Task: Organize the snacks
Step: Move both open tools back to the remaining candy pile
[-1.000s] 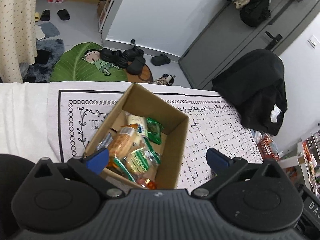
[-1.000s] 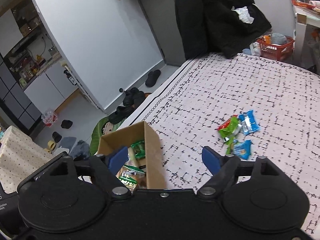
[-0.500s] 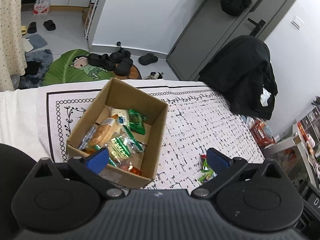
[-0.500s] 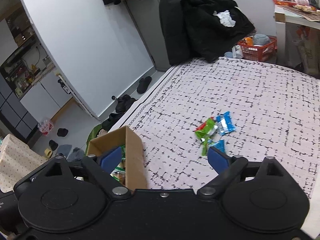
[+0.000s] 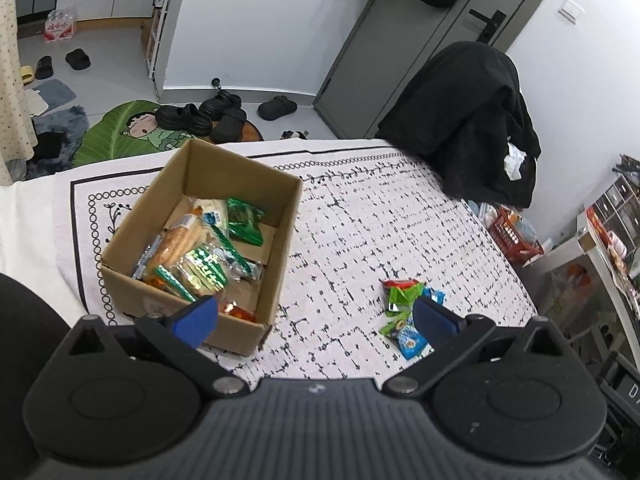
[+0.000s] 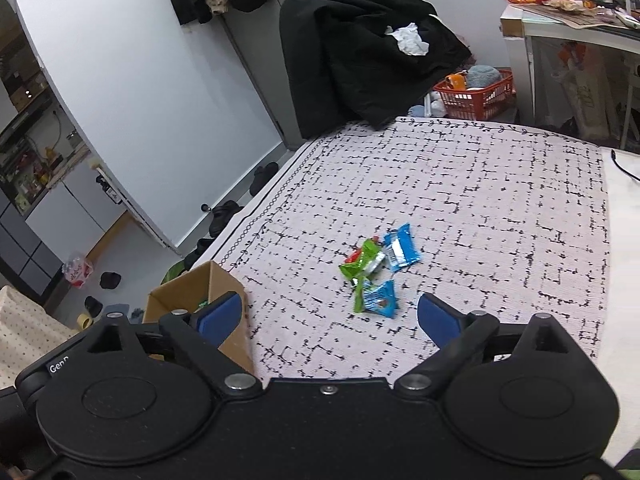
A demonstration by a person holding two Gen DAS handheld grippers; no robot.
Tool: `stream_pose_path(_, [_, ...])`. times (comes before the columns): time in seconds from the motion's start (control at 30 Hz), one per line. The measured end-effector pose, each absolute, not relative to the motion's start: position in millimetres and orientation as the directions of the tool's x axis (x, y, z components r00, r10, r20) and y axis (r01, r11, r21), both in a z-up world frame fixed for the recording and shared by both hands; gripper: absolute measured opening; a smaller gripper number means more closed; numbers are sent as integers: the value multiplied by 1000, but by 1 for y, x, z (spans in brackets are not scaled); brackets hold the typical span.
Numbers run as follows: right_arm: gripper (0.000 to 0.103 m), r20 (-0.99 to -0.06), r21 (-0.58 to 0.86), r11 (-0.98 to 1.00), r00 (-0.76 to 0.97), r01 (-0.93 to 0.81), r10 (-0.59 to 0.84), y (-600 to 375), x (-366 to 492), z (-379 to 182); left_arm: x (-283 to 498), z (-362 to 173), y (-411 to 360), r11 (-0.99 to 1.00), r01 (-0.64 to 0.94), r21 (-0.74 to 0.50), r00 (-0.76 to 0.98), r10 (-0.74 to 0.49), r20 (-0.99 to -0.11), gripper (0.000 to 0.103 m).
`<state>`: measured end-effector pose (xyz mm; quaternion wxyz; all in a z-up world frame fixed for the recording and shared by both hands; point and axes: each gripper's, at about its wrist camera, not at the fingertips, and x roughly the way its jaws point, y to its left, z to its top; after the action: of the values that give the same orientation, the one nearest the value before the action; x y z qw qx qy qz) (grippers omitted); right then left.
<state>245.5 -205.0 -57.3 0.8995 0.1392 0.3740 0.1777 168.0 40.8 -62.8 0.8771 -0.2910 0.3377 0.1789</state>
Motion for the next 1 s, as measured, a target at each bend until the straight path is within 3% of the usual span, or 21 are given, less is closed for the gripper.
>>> stream_pose_path(1.0, [95,-652,424,892,633,-153,418,-259,276,-96,202,-95,-8,820,-474,-322,647,76,-759,103])
